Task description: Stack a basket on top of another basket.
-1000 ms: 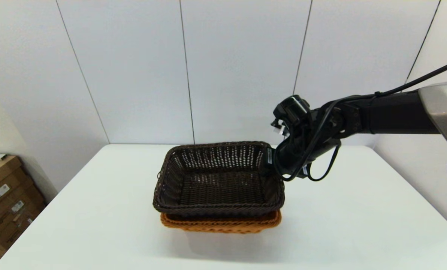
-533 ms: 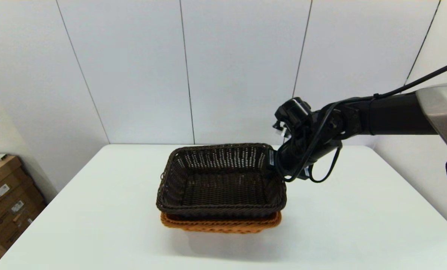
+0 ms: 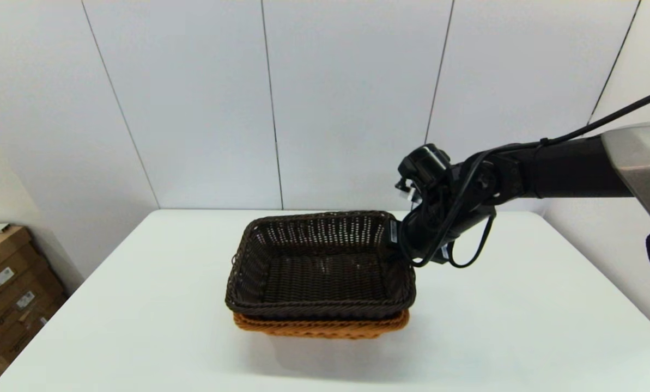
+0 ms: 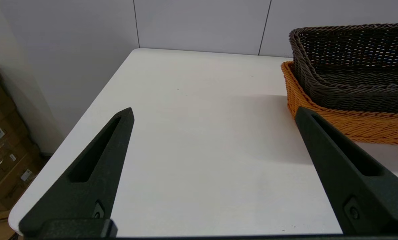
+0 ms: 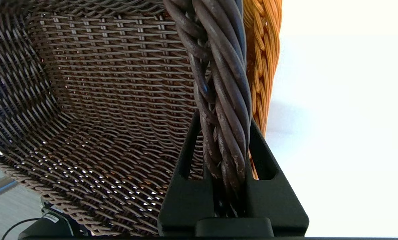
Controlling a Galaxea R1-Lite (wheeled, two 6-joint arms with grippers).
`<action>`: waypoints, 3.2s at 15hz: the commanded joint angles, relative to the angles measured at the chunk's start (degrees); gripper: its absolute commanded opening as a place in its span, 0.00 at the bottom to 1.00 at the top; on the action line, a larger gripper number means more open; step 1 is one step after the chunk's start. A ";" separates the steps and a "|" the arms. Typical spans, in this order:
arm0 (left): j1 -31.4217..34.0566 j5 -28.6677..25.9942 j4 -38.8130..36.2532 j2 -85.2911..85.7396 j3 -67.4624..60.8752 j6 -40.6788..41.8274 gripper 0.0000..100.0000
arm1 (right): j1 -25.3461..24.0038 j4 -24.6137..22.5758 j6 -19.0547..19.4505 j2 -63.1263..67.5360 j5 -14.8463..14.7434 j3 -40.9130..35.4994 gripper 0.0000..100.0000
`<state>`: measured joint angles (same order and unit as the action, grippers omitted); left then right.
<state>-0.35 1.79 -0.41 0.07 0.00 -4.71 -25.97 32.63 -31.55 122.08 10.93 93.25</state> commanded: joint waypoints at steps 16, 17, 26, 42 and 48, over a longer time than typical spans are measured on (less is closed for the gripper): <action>0.00 0.05 -0.02 0.01 0.00 -0.04 1.00 | 2.50 -0.38 0.08 -1.93 -3.55 2.91 1.00; 0.00 0.05 -0.02 0.01 0.00 -0.04 1.00 | 3.38 -0.03 0.52 -3.51 -3.90 3.52 1.00; 0.00 0.05 -0.02 0.01 0.00 -0.04 1.00 | 11.82 0.41 17.40 -31.73 -20.60 0.09 1.00; 0.00 0.05 -0.02 0.01 0.00 -0.04 1.00 | 22.71 1.64 26.10 -101.60 -28.86 -50.88 1.00; 0.00 0.05 -0.02 0.01 0.00 -0.04 1.00 | 25.79 -2.84 35.94 -121.37 -26.93 -63.71 1.00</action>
<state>-0.35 1.82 -0.41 0.07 0.00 -4.68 -1.51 33.51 -0.94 12.03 -17.60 37.23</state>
